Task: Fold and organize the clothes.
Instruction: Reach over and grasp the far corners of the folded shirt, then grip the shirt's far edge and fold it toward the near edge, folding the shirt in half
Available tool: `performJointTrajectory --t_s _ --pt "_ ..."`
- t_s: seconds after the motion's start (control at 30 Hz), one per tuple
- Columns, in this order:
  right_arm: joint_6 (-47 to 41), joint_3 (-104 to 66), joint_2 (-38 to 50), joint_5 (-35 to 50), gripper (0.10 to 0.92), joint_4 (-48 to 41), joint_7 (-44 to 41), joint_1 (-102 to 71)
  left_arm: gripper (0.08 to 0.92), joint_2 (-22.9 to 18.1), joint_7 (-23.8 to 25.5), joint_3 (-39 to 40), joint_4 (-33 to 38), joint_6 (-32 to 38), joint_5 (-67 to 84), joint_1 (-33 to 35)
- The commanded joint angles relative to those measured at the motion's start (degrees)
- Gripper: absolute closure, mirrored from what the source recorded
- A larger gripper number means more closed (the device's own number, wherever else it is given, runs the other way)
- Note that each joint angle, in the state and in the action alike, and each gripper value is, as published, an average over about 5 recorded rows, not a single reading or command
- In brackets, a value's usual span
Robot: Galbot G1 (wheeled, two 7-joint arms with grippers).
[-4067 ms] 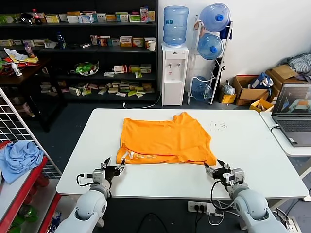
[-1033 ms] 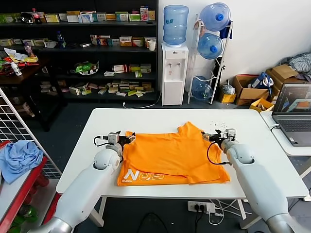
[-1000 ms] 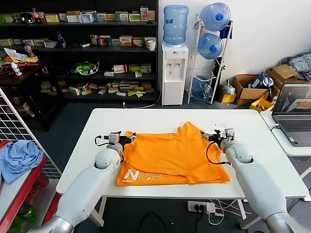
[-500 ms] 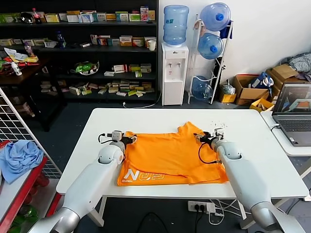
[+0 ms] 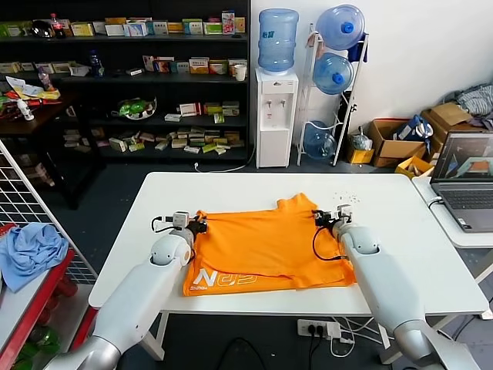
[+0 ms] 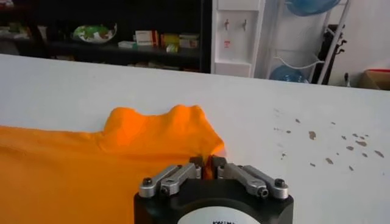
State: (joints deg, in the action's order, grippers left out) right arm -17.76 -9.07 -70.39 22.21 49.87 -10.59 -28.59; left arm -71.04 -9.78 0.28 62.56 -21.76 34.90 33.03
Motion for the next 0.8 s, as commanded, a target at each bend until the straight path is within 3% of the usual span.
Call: performJointTrajectory --t_s 0.03,0.2,0.63,0.8 --pt "1.01 0.58 1.53 1.92 0.901 7.28 2.63 -1.72 0.813 3.51 -0.16 -0.62 7.69 0.34 1.08 3.07" --pt "-1.26 1.77 5.72 5.66 0.901 18.85 6.04 -6.31 0.903 7.23 -0.49 -0.81 15.48 0.36 2.42 6.62" --pt "-9.7 -0.99 19.17 8.99 0.901 44.64 14.61 -25.51 0.903 15.51 -2.35 -3.1 32.4 -0.62 6.47 19.48" --pt "-12.01 -4.63 22.13 9.03 0.901 51.36 16.9 -33.33 0.903 16.33 -3.42 -3.52 37.4 -1.08 6.1 26.16"
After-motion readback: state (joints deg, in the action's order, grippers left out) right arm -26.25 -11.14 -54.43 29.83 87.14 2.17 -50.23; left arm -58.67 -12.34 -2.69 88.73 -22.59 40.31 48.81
